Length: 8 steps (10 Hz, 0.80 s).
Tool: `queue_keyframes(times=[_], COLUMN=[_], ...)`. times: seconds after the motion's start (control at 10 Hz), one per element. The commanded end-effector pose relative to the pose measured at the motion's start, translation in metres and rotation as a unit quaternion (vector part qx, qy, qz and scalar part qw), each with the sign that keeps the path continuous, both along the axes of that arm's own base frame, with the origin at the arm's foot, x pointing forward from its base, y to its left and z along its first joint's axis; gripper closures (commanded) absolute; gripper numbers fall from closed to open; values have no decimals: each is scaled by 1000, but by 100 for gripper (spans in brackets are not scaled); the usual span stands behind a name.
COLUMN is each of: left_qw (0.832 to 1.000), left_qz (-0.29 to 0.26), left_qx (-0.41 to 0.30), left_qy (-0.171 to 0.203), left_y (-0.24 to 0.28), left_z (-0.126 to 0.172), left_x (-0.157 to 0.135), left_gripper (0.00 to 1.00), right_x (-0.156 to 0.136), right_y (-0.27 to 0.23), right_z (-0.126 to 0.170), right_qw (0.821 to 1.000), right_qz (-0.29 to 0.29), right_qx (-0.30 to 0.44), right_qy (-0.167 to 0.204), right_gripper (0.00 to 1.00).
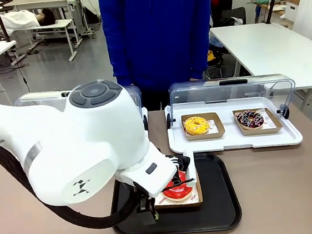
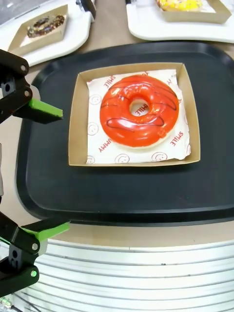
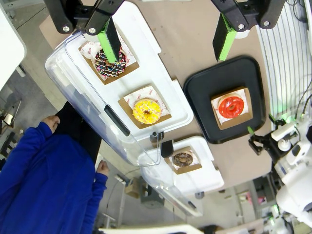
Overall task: Move the first donut from the left to the tray.
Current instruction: Pick up the Paper togo box containing the Donut indicated by the person and place it on the Handle tray.
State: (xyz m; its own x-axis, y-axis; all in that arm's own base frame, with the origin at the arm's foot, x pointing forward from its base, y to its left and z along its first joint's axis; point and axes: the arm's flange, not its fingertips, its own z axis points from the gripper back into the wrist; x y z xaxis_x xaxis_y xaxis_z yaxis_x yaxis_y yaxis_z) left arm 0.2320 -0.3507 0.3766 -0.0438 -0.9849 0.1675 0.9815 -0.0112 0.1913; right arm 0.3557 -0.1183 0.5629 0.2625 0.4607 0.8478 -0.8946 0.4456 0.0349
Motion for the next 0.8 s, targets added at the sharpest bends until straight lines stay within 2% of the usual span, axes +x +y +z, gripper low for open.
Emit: queue_keyframes(times=[0.0,0.1,0.7], left_qw=[1000,1000,1000], left_qz=[-22,0,0], left_qx=[-13,0,0], left_qy=[7,0,0], left_y=[9,0,0], left_z=[5,0,0], left_x=[0,0,0], left_gripper=[0,0,0], right_x=[2,2,2], right_y=[1,1,1], right_z=[1,1,1], right_qw=[1000,1000,1000], right_qz=[7,7,7], right_qx=[8,8,8], right_qy=[-15,-15,-15], right_gripper=[0,0,0])
